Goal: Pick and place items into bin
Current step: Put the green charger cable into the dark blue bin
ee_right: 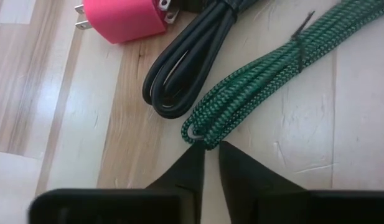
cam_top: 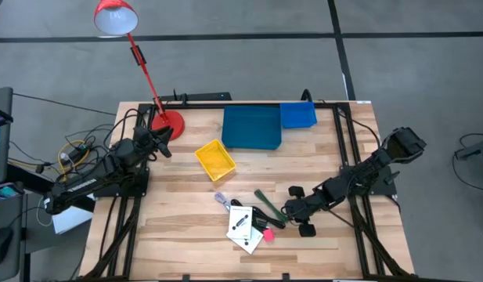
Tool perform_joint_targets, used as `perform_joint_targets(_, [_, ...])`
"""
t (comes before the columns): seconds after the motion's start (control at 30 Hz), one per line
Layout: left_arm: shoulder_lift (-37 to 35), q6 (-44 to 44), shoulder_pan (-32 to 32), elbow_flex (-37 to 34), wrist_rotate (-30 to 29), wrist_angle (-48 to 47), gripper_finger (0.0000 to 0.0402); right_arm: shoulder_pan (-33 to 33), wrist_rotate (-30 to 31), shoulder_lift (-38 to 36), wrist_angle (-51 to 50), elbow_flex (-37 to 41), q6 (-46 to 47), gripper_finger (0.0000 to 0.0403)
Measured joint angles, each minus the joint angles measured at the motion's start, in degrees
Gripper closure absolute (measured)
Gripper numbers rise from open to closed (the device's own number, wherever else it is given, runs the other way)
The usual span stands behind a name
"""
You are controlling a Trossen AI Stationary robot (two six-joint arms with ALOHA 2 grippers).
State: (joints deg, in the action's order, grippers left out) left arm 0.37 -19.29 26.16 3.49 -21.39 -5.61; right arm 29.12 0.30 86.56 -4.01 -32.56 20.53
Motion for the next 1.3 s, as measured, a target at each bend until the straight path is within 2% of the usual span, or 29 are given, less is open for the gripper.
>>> perform_joint_targets(0.1, [0.0,0.0,0.0,0.0,0.0,0.0,0.0307,0.0,0.5,0.0,0.0,0.0,0.0,0.0397])
perform_joint_targets(0.57, [0.0,0.0,0.0,0.0,0.0,0.0,0.0307,-0.6,10.5,0.0,-0.8,0.0,2.2,0.0401])
perform_joint_targets(0.93, [0.0,0.0,0.0,0.0,0.0,0.0,0.0307,-3.8,13.7,0.0,-4.0,-0.5,3.5,0.0403])
perform_joint_targets(1.3, [0.0,0.0,0.0,0.0,0.0,0.0,0.0307,-2.7,18.7,-0.1,-20.5,-11.1,1.7,0.0403])
